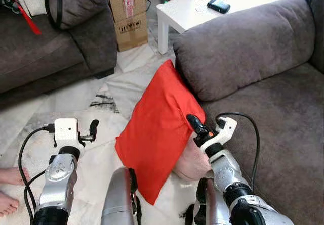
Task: Move the pillow to the sofa from floor
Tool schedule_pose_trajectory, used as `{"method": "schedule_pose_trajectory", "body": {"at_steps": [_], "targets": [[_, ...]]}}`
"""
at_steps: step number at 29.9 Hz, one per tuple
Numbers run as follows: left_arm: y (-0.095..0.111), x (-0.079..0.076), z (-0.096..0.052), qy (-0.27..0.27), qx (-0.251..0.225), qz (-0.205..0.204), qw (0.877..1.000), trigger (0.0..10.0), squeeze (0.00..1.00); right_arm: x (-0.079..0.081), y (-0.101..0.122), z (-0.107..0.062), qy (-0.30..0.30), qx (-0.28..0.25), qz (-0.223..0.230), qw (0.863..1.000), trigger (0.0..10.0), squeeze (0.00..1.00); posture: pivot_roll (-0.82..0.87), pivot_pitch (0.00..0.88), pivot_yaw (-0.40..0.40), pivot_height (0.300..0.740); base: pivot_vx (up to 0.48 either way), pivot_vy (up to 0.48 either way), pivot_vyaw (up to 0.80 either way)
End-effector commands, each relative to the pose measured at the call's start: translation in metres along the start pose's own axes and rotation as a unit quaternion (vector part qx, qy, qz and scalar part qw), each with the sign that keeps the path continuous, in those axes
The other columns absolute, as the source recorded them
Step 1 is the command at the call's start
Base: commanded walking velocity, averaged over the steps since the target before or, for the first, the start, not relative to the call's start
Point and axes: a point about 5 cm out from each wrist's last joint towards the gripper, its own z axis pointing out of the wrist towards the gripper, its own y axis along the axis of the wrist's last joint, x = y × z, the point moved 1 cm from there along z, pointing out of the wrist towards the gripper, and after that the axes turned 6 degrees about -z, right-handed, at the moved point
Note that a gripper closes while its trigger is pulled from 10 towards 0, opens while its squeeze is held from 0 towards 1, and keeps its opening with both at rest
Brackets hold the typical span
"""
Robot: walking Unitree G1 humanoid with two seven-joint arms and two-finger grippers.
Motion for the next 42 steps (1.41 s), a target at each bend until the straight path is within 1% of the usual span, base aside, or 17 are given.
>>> {"method": "schedule_pose_trajectory", "body": {"at_steps": [1, 5, 7, 13, 25, 42], "targets": [[-0.008, 0.003, -0.002, 0.006, 0.011, 0.004, 1.000, 10.0, 0.00, -0.001, 0.008, -0.002, 0.001, -0.018, -0.044, 0.999, 10.0, 0.00, 0.14, 0.123, -0.007, 0.592, 0.000, 0.000, 0.00], [-0.009, 0.002, -0.002, 0.003, 0.010, 0.002, 1.000, 10.0, 0.00, -0.003, 0.008, -0.006, -0.002, -0.020, -0.056, 0.998, 10.0, 0.00, 0.14, 0.119, -0.008, 0.592, 0.000, 0.000, 0.00], [-0.012, 0.000, -0.005, -0.001, 0.009, 0.001, 1.000, 10.0, 0.00, -0.006, 0.008, -0.015, -0.010, -0.028, -0.069, 0.997, 10.0, 0.00, 0.12, 0.112, -0.004, 0.592, 0.000, 0.000, 0.00], [-0.014, 0.001, -0.007, -0.003, 0.010, 0.001, 1.000, 10.0, 0.00, -0.008, 0.015, -0.020, -0.023, -0.051, -0.078, 0.995, 10.0, 0.00, 0.12, 0.110, 0.002, 0.592, 0.000, 0.000, 0.00], [-0.010, -0.005, -0.002, -0.012, 0.002, -0.002, 1.000, 10.0, 0.00, -0.004, 0.027, -0.017, -0.022, -0.066, -0.094, 0.993, 10.0, 0.00, 0.11, 0.091, 0.008, 0.592, 0.000, 0.000, 0.00], [-0.011, -0.005, -0.001, -0.017, 0.002, -0.001, 1.000, 10.0, 0.00, -0.005, 0.024, -0.019, -0.033, -0.060, -0.095, 0.993, 10.0, 0.00, 0.12, 0.067, 0.011, 0.592, 0.000, 0.000, 0.00]]}}
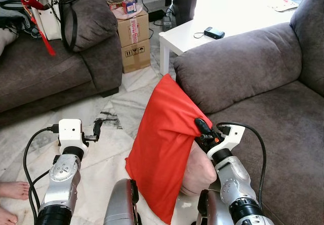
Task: Move the pillow to the sofa from floor
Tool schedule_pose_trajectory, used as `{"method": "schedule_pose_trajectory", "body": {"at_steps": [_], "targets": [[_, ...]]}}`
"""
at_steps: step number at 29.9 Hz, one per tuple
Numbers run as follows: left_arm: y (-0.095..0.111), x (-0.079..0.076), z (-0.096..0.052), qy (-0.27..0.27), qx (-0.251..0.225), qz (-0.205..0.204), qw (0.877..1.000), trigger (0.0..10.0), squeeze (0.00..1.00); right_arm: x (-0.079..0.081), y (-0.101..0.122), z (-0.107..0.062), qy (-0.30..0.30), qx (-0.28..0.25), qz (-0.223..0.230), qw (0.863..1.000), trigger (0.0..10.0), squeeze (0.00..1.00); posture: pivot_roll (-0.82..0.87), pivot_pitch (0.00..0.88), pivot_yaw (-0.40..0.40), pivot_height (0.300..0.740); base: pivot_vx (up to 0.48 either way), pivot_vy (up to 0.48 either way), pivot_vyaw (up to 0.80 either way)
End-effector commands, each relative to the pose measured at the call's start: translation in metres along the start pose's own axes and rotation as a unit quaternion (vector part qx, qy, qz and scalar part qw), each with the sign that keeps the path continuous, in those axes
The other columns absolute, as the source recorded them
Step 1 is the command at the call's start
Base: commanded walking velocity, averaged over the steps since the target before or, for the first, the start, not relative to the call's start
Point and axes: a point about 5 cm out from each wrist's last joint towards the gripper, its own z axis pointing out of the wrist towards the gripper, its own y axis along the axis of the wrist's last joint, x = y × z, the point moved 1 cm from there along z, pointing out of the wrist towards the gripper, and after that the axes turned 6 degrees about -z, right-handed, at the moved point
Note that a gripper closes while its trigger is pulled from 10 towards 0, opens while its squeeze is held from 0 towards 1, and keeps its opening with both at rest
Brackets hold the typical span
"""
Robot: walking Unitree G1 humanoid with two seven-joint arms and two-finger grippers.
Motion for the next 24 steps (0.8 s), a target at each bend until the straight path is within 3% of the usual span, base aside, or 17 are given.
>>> {"method": "schedule_pose_trajectory", "body": {"at_steps": [1, 8, 24], "targets": [[-0.0041, 0.0003, -0.0009, -0.001, 0.007, 0.001, 1.000, 10.0, 0.00, 0.0014, 0.0212, 0.0053, 0.007, -0.047, -0.018, 0.999, 10.0, 0.00, 0.12, 0.067, 0.011, 0.592, 0.000, 0.000, 0.00], [-0.0042, 0.0005, -0.0004, -0.003, 0.007, 0.002, 1.000, 10.0, 0.00, 0.0019, 0.0208, 0.0052, 0.002, -0.051, -0.015, 0.999, 10.0, 0.00, 0.12, 0.062, 0.015, 0.600, 0.000, 0.000, 0.00], [-0.0057, -0.0006, -0.0001, -0.006, 0.010, 0.001, 1.000, 10.0, 0.00, 0.0004, 0.0224, 0.0042, -0.005, -0.057, -0.015, 0.998, 10.0, 0.00, 0.11, 0.086, 0.019, 0.692, 0.000, 0.000, 0.00]]}}
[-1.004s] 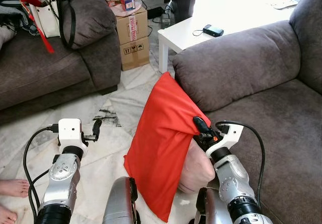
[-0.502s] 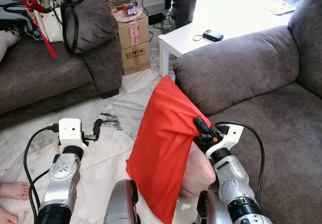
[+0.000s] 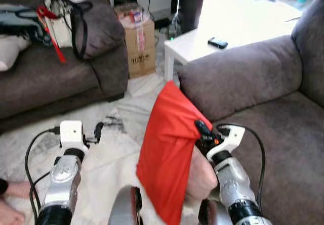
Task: Move the pillow to the sofa from floor
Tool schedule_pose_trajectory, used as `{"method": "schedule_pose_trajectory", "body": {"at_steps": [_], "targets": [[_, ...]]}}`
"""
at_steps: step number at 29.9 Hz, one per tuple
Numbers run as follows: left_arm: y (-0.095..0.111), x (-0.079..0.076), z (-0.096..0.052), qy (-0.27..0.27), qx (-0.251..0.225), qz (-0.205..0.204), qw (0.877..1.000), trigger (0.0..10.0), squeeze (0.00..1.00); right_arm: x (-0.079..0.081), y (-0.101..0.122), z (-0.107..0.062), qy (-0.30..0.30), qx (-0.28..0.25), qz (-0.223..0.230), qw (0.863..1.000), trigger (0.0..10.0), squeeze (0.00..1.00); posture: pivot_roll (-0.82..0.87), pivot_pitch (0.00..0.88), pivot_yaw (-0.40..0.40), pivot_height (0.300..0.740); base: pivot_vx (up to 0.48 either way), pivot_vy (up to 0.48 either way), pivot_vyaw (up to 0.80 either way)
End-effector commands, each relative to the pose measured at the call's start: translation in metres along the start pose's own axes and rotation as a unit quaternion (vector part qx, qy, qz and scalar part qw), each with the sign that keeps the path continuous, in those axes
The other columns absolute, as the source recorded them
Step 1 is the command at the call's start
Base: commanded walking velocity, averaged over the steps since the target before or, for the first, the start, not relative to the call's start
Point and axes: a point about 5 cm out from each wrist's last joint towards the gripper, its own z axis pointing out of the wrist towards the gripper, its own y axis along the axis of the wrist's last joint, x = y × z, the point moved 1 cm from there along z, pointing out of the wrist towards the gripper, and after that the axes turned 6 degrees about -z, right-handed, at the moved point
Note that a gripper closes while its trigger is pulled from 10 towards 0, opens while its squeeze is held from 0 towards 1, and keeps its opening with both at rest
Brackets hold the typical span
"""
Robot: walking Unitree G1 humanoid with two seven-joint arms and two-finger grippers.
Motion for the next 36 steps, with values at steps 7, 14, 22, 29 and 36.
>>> {"method": "schedule_pose_trajectory", "body": {"at_steps": [7, 14, 22, 29, 36], "targets": [[-0.001, -0.001, 0.000, -0.001, -0.001, 0.000, 1.000, 10.0, 0.00, 0.003, 0.027, 0.008, 0.012, -0.062, -0.019, 0.998, 10.0, 0.00, 0.11, 0.096, 0.018, 0.737, 0.000, 0.000, 0.00], [-0.001, -0.001, 0.000, 0.000, -0.001, 0.000, 1.000, 10.0, 0.00, 0.004, 0.029, 0.010, 0.014, -0.064, -0.019, 0.998, 10.0, 0.00, 0.12, 0.100, 0.017, 0.740, 0.000, 0.000, 0.00], [-0.001, -0.001, 0.000, -0.001, -0.002, -0.001, 1.000, 10.0, 0.00, 0.005, 0.033, 0.010, 0.031, -0.067, -0.020, 0.997, 10.0, 0.00, 0.11, 0.101, 0.020, 0.740, 0.000, 0.000, 0.00], [0.000, -0.001, 0.001, -0.001, -0.003, 0.000, 1.000, 10.0, 0.00, 0.018, 0.042, 0.015, 0.076, -0.076, -0.023, 0.994, 10.0, 0.00, 0.11, 0.102, 0.020, 0.740, 0.000, 0.000, 0.00], [0.000, -0.001, 0.002, -0.001, -0.003, 0.000, 1.000, 10.0, 0.00, 0.048, 0.041, 0.011, 0.209, -0.045, -0.033, 0.976, 10.0, 0.00, 0.11, 0.105, 0.023, 0.740, 0.000, 0.000, 0.00]]}}
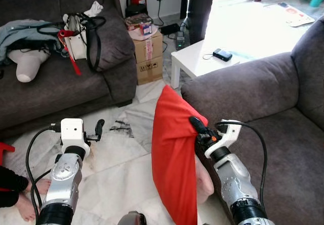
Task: Move the pillow to the sofa from floor
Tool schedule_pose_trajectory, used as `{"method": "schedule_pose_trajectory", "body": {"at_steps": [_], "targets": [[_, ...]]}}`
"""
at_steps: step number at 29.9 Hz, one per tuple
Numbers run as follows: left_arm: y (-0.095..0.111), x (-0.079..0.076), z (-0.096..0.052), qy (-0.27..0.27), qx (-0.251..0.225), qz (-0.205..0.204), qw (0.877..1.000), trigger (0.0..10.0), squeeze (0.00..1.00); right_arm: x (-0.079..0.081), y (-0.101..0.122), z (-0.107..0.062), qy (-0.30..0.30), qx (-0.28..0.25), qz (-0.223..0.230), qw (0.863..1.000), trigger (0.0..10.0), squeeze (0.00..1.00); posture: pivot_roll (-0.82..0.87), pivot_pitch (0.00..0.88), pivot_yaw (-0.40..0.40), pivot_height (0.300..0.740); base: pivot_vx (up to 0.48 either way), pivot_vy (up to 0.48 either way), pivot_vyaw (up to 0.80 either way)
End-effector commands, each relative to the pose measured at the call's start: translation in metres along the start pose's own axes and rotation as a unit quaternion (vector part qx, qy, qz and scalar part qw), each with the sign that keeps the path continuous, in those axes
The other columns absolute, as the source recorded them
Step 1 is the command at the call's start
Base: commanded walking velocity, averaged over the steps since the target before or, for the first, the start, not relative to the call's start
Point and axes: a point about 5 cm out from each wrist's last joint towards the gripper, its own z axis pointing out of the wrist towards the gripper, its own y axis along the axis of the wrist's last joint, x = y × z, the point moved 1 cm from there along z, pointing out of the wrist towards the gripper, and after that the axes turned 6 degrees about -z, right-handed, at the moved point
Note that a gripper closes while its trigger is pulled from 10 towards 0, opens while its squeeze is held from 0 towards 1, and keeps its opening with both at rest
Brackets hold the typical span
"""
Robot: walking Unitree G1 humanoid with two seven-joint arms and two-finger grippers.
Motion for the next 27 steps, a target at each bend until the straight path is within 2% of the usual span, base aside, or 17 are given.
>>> {"method": "schedule_pose_trajectory", "body": {"at_steps": [1, 5, 6, 10, 12, 13, 18, 23, 27], "targets": [[-0.004, 0.002, -0.001, 0.002, 0.009, 0.001, 1.000, 10.0, 0.00, 0.019, 0.026, 0.010, 0.084, -0.047, -0.030, 0.995, 10.0, 0.00, 0.11, 0.105, 0.023, 0.740, 0.000, 0.000, 0.00], [-0.003, 0.000, 0.000, -0.001, 0.008, 0.000, 1.000, 10.0, 0.00, 0.031, 0.022, 0.003, 0.153, -0.023, -0.025, 0.988, 10.0, 0.00, 0.11, 0.105, 0.024, 0.740, 0.000, 0.000, 0.00], [-0.003, 0.000, 0.000, -0.001, 0.008, 0.000, 1.000, 10.0, 0.00, 0.031, 0.022, 0.003, 0.153, -0.023, -0.025, 0.988, 10.0, 0.00, 0.11, 0.105, 0.024, 0.740, 0.000, 0.000, 0.00], [-0.003, -0.001, 0.001, -0.003, 0.007, 0.000, 1.000, 10.0, 0.00, 0.051, 0.022, -0.005, 0.226, -0.014, -0.003, 0.974, 10.0, 0.00, 0.11, 0.104, 0.022, 0.740, 0.000, 0.000, 0.00], [-0.002, 0.000, 0.001, -0.003, 0.007, 0.000, 1.000, 10.0, 0.00, 0.053, 0.021, -0.005, 0.235, -0.013, -0.002, 0.972, 10.0, 0.00, 0.11, 0.104, 0.022, 0.740, 0.000, 0.000, 0.00], [-0.002, 0.000, 0.002, -0.002, 0.007, 0.000, 1.000, 10.0, 0.00, 0.059, 0.020, -0.009, 0.257, -0.005, 0.006, 0.966, 10.0, 0.00, 0.12, 0.103, 0.020, 0.740, 0.000, 0.000, 0.00], [-0.002, 0.000, 0.001, -0.003, 0.007, 0.000, 1.000, 10.0, 0.00, 0.062, 0.017, -0.013, 0.271, 0.005, 0.016, 0.962, 10.0, 0.00, 0.12, 0.100, 0.018, 0.740, 0.000, 0.000, 0.00], [-0.004, -0.002, 0.001, -0.005, 0.009, -0.002, 1.000, 10.0, 0.00, 0.053, 0.012, -0.014, 0.237, 0.020, 0.009, 0.971, 10.0, 0.00, 0.11, 0.094, 0.015, 0.740, 0.000, 0.000, 0.00], [-0.009, -0.004, -0.002, -0.006, 0.014, -0.006, 1.000, 10.0, 0.00, 0.049, 0.016, -0.014, 0.219, 0.007, 0.015, 0.976, 10.0, 0.00, 0.11, 0.094, 0.015, 0.740, 0.000, 0.000, 0.00]]}}
